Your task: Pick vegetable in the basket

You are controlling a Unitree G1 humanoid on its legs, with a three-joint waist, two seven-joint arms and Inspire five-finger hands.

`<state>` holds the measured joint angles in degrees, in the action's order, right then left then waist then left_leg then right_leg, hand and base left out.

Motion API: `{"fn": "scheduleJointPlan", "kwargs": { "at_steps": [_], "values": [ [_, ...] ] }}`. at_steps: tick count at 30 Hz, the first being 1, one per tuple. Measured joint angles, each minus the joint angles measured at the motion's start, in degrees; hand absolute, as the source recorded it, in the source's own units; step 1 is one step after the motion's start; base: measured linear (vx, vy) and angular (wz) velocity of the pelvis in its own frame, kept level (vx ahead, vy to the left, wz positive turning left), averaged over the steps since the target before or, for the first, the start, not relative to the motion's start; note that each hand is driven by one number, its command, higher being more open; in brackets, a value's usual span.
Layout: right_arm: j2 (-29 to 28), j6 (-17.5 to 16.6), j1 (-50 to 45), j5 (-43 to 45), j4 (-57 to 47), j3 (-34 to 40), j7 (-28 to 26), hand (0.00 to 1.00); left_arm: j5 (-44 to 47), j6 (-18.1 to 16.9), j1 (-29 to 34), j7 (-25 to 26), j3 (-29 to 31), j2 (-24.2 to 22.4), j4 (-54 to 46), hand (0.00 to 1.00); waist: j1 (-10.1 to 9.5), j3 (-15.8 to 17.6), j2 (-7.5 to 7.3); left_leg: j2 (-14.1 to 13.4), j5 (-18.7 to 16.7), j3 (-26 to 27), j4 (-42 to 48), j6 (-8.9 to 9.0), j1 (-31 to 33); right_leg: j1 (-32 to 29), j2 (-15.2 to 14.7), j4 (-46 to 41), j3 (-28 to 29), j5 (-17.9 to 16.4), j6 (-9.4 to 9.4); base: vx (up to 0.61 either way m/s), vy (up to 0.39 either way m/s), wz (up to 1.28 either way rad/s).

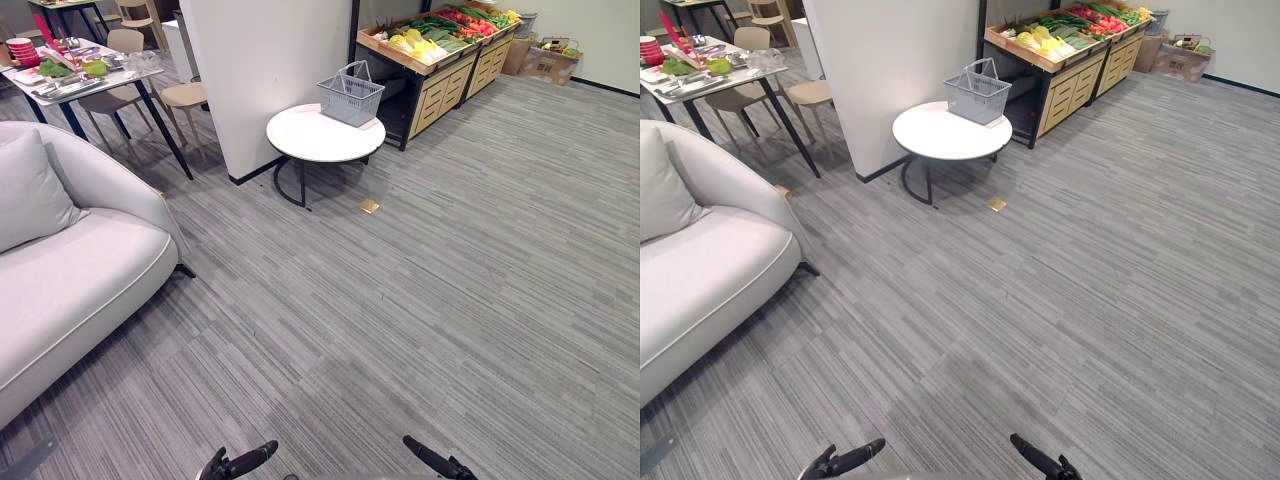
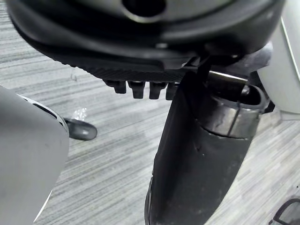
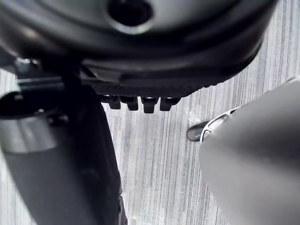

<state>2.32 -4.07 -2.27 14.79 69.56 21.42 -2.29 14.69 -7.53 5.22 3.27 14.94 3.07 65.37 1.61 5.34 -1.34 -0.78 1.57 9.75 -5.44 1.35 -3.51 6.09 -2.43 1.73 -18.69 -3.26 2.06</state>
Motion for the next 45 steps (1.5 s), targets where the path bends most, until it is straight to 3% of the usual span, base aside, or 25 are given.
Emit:
{"fn": "scheduleJointPlan", "kwargs": {
  "at_steps": [7, 16, 23, 33, 45],
  "values": [
    [-0.72, 0.0, 1.34, -0.24, 1.0, -0.05, -0.04, 1.0, -1.79, -0.06, -0.32, -0.12, -0.64, 0.35, 0.64, 1.0, 0.06, -0.35, 0.05, 0.4, 0.17, 1.03, 0.05, 0.25, -1.55, 1.4, -0.44, -0.21, -0.33, 0.07, 0.07, 0.07, -0.01, 0.04],
    [-0.76, -0.22, 1.5, -0.22, 1.01, -0.32, -0.2, 1.0, -2.58, -0.81, -0.43, -0.14, -3.18, 0.6, 0.79, 1.0, 0.22, -0.31, 0.23, 0.03, 1.17, 2.04, 0.03, 1.87, -1.94, 1.63, -0.37, -0.68, -0.18, 0.06, 0.13, -0.03, -0.025, -0.01],
    [-0.25, -0.57, 1.49, -0.22, 0.83, -2.36, -0.12, 1.0, -4.15, -1.07, -1.27, -0.75, -5.55, 1.03, 1.22, 1.0, 0.3, 0.09, 0.7, -0.29, 1.05, 2.65, -0.02, 1.7, -1.34, 0.87, -0.04, -0.5, 0.08, -0.14, 0.28, -0.11, 0.0, -0.02],
    [0.02, -0.71, 1.31, -1.32, 0.72, -2.35, -0.09, 1.0, -4.24, -1.08, -1.42, -1.04, -7.34, 1.09, 1.23, 1.0, 0.29, 0.06, 0.79, 0.09, -0.33, 4.28, -0.01, -0.59, -0.88, 0.05, -0.19, 0.21, 1.68, 0.5, 0.42, -0.03, 0.023, -0.09],
    [0.03, -0.28, 1.55, -1.28, 0.77, -2.25, -0.57, 1.0, -5.32, -1.08, -1.57, -1.26, -7.11, 1.22, 1.27, 1.0, 0.24, 0.13, 0.82, 0.14, -0.8, 6.58, 0.07, 0.05, -2.87, 1.09, -0.43, -0.64, 2.89, 0.68, 0.52, 0.04, -0.01, -0.06]
  ]
}}
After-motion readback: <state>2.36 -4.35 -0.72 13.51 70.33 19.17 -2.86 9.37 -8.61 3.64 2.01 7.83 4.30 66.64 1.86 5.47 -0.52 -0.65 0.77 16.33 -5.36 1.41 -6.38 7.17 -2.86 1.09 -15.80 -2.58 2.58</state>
